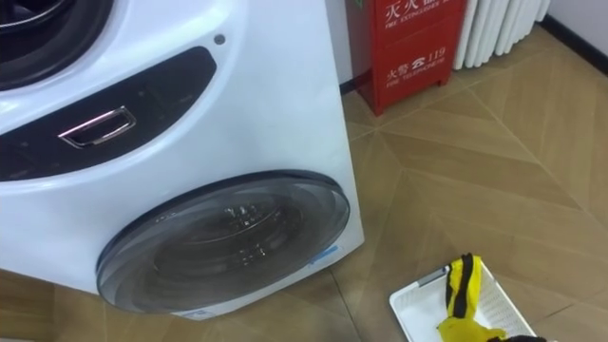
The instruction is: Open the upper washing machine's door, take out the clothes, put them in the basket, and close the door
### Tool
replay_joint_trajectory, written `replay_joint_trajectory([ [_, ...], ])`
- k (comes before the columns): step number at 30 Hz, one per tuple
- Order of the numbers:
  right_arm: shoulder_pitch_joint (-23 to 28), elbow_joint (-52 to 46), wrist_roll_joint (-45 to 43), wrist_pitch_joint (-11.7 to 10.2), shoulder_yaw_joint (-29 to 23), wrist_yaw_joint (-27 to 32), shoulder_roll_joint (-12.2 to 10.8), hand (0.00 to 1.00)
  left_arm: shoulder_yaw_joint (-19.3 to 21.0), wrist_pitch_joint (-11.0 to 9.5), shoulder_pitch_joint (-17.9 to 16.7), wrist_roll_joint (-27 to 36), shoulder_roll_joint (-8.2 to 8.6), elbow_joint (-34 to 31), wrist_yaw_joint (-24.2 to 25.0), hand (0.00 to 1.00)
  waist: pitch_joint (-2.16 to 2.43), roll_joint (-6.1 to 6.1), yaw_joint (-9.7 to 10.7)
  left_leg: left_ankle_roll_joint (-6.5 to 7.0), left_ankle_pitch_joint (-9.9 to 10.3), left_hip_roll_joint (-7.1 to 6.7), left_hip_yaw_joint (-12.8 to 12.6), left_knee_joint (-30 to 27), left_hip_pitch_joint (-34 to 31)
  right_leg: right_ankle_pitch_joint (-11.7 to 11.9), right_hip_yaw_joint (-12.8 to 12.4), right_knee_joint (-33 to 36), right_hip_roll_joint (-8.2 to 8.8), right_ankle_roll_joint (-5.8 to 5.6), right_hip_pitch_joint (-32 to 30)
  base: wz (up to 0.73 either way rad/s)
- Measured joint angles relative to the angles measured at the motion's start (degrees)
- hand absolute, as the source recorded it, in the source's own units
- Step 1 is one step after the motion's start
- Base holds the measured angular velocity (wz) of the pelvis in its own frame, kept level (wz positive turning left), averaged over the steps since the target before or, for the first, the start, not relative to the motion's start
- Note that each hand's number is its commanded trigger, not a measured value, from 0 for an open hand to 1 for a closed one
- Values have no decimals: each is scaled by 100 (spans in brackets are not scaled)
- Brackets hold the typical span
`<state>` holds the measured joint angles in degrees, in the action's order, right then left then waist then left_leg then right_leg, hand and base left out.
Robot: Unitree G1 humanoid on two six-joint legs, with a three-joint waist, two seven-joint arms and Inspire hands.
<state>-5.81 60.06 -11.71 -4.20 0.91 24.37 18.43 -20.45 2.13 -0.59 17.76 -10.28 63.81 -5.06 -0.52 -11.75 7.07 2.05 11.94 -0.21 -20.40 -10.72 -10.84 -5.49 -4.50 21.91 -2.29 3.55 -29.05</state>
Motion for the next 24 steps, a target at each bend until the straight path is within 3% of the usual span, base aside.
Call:
replay_joint_trajectory([
  [5, 16, 123, -700, 0, -2, 295, 24, 0, 0, -16, 0, 7, -3, -2, -10, 0, -46, 64, -114, 0, 0, -60, 9, 8, 76, -47, -94, 86, 5, -34, 22, -5],
  [9, 16, 178, -942, 2, 11, 495, 21, 0, 0, -15, 0, 18, -4, -19, -55, 0, -53, 90, -127, 2, 0, -84, 23, 3, 56, -48, -124, 99, 6, -68, 4, 4],
  [14, 8, -42, -1163, 9, 15, 653, 25, 0, 2, -1, 0, 19, -4, -114, -54, 0, -30, 123, -126, 3, -1, -98, 23, -13, 52, -68, -154, 108, 4, -109, -4, -1],
  [15, 9, -133, -1162, 10, 16, 699, 25, 0, 2, 0, -1, 18, -4, -177, -55, 0, -9, 111, -127, 3, -1, -99, 25, -14, 56, -56, -156, 108, 4, -91, 2, 0],
  [19, 60, -367, -1162, 5, 11, 890, 22, 0, 9, -9, -6, 18, -3, -203, -55, 0, -3, 154, -119, 2, 0, -55, 23, -6, 159, -26, -49, 48, 22, -50, 145, 1],
  [20, 107, -464, -1158, 5, 9, 945, 22, 7, 17, -10, -8, 18, -4, -218, -59, 0, -4, 181, -115, 2, 0, -51, 27, -8, 215, -24, -24, -8, 16, -47, 232, 8],
  [21, 123, -516, -1158, -7, 12, 1012, 17, 37, 16, -11, -8, 18, -5, -219, -68, 0, -1, 207, -115, 2, 0, -40, 32, -6, 265, -21, -3, -49, 11, -42, 310, 9],
  [22, 123, -530, -1161, -15, 11, 1070, 18, 57, 14, -15, -7, 15, -2, -224, -68, 0, -4, 229, -114, 2, 0, -24, 41, -3, 328, -19, 16, -113, 5, -38, 407, 6],
  [23, 126, -530, -1161, -15, 11, 1097, 18, 69, 13, -17, -8, 14, -2, -225, -68, 0, -1, 238, -115, 2, 0, -15, 45, -3, 358, -12, 34, -151, 3, -34, 464, 7],
  [24, 131, -530, -1158, -17, 12, 1135, 18, 95, 14, -21, -8, 9, -2, -222, -68, 0, 3, 252, -115, 2, 0, -1, 52, 0, 420, -3, 61, -219, 1, -33, 562, 4],
])
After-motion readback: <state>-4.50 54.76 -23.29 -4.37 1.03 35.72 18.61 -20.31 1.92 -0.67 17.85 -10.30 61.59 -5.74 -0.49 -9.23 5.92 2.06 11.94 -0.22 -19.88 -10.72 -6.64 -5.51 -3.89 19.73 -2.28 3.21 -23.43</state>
